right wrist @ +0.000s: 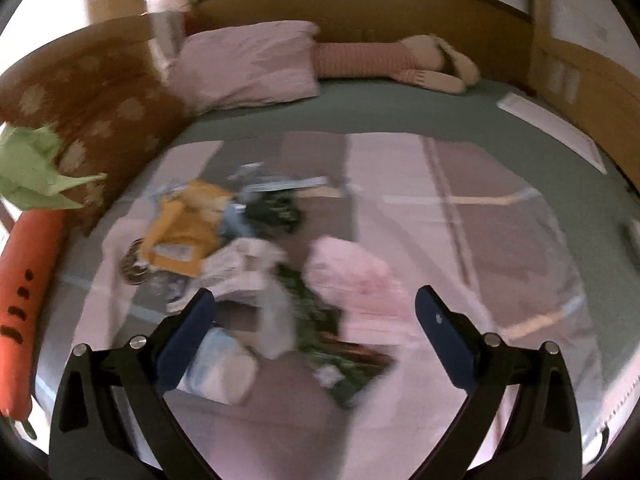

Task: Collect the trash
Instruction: 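Grasp the red snack wrapper with the left gripper while the right grasps the green paper crane, then lift the red wrapper and green crane and carry both toward the white plastic bag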

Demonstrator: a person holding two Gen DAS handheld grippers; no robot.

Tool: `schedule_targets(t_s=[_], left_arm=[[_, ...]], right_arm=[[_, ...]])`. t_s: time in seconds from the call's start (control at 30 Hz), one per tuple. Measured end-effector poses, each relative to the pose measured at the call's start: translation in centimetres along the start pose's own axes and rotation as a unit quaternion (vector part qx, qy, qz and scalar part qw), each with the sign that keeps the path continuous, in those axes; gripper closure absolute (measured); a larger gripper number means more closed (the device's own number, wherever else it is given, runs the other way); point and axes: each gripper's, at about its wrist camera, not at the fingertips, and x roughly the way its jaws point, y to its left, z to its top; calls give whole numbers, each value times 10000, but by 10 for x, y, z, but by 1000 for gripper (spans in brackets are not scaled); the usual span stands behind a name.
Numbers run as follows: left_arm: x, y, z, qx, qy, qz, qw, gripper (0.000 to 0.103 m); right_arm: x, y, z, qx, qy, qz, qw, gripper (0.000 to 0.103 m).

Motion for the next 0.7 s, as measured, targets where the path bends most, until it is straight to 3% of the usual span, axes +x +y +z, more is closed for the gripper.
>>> schedule_targets(t_s=[0.23, 0.27, 0.37, 0.43, 0.47, 0.5, 0.63, 0.7], left_arm=[[-1, 11, -11, -39, 114, 70, 9999, 89], [1, 13, -13, -61, 146, 59, 9999, 89], [7, 11, -19, -25, 298, -94, 9995, 89], [9, 5, -20, 88, 317, -129, 9994, 89], [9, 1, -22, 171, 296, -99, 9994, 89], [10, -2, -23, 240, 288, -58, 9993, 89], [11, -11, -26, 332, 289, -144, 9989, 89], [11, -18, -29, 492, 297, -218, 9981, 89]], right_arm=[[33, 11, 9, 304, -42, 328, 9990, 7], [27, 10, 10, 391, -166, 488, 9979, 8], [-8, 7, 19, 797, -816, 1547, 9814, 9], [-25, 4, 20, 1226, -940, 2310, 9606, 9], [-31, 2, 20, 1594, -839, 2788, 9433, 9], [-33, 1, 19, 1802, -762, 2973, 9345, 9], [-19, -6, 0, 3104, 68, 3612, 8793, 9], [1, -5, -9, 3519, 623, 4080, 8402, 9]])
